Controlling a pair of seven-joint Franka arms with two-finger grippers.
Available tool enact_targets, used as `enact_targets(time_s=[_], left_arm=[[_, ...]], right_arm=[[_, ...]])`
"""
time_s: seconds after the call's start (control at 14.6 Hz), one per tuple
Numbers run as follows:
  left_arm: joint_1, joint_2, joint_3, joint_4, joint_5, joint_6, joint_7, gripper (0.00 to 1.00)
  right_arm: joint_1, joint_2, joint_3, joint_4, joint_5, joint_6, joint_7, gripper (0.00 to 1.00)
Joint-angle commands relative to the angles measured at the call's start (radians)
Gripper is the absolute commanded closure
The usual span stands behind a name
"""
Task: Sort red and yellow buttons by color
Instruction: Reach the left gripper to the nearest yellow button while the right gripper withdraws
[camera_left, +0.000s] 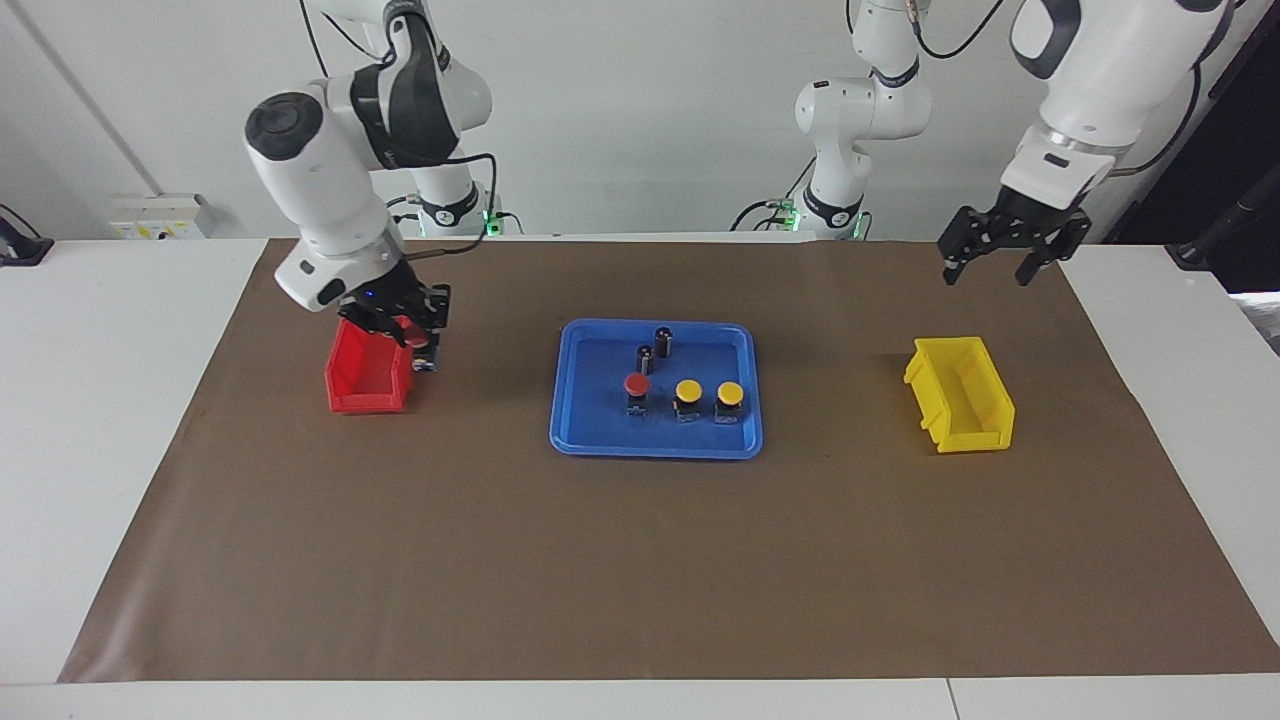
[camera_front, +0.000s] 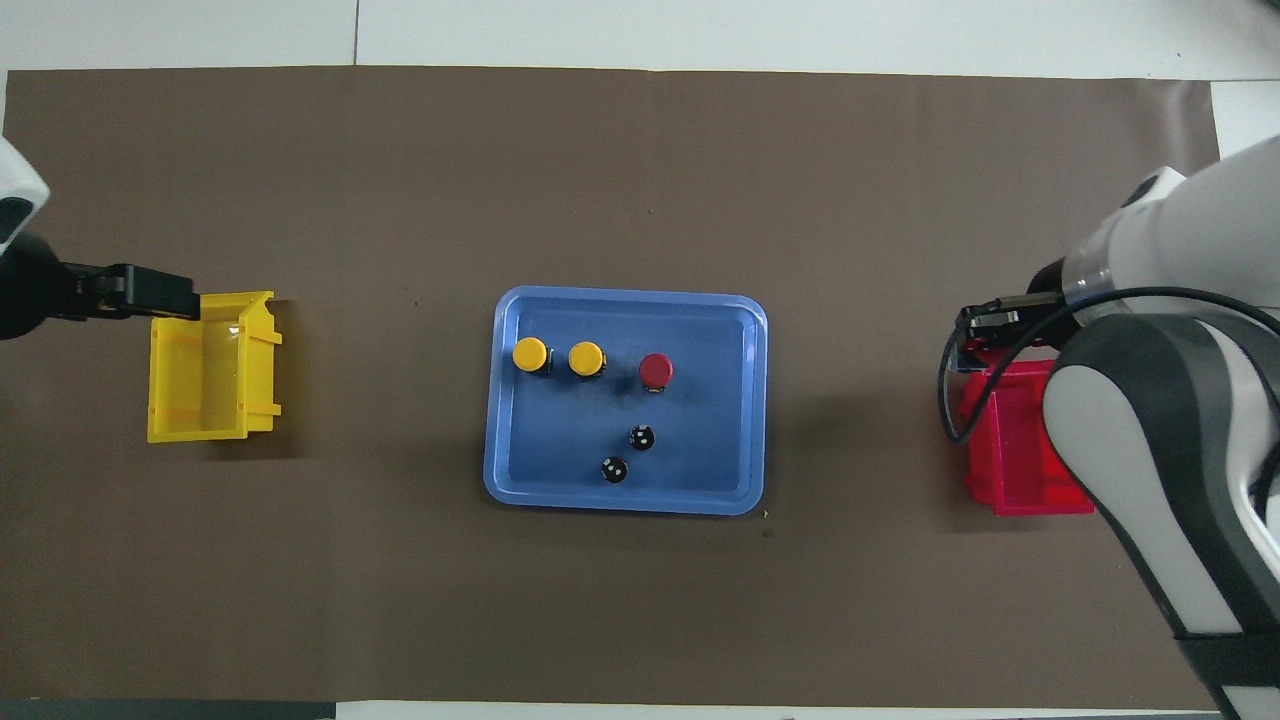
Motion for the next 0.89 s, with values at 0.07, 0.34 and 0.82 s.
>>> enact_targets(time_s=[0.07, 0.34, 0.82], left_arm=[[-0.180, 0.099, 0.009, -0.037, -0.009, 0.149, -0.251, 0.00], [-0.283, 0.266, 0.009, -0.038, -0.009, 0.293, -0.345, 0.01], [-0.317, 0.297, 0.006, -0.153, -0.014, 0.453, -0.393, 0.16]], right_arm=[[-0.113, -0.180, 0.014, -0.276, 0.013, 0.114, -0.173, 0.82], [-0.168, -0.233, 0.010, -0.411, 0.013, 0.195, -0.281, 0.82], [-0.233, -0.201, 0.010, -0.499, 0.013, 0.315, -0.352, 0.82]])
